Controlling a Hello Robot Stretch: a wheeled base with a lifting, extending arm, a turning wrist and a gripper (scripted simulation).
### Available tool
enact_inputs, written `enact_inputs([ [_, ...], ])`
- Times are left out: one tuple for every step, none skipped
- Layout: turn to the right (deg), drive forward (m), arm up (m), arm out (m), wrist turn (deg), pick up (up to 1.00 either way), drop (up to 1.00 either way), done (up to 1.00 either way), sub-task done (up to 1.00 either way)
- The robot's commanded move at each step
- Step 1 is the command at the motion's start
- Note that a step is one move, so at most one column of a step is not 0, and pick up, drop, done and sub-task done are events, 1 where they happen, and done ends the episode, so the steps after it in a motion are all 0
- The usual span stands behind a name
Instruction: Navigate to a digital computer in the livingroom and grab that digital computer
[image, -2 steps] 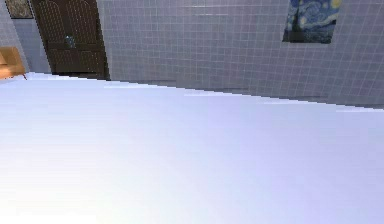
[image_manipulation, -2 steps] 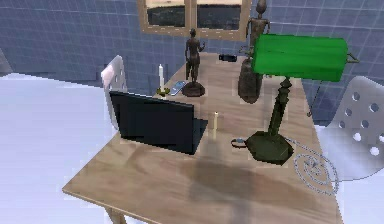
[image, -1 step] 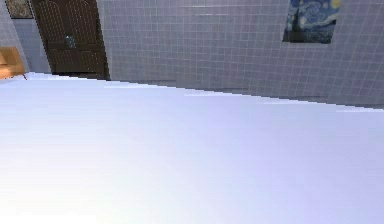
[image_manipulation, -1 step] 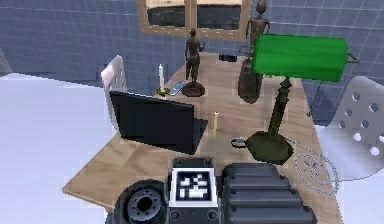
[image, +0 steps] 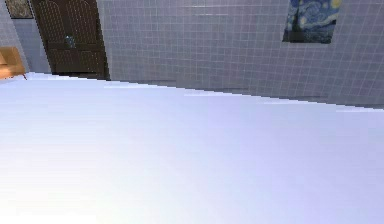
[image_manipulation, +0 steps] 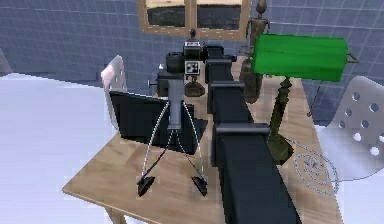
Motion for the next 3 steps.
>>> enact_inputs([
  [0.0,0.0,0.0,0.0,45.0,0.0,0.0,0.0,0.0],
  [0.0,0.0,0.0,0.0,45.0,0.0,0.0,0.0,0.0],
  [0.0,0.0,0.0,0.0,45.0,0.0,0.0,0.0,0.0],
])
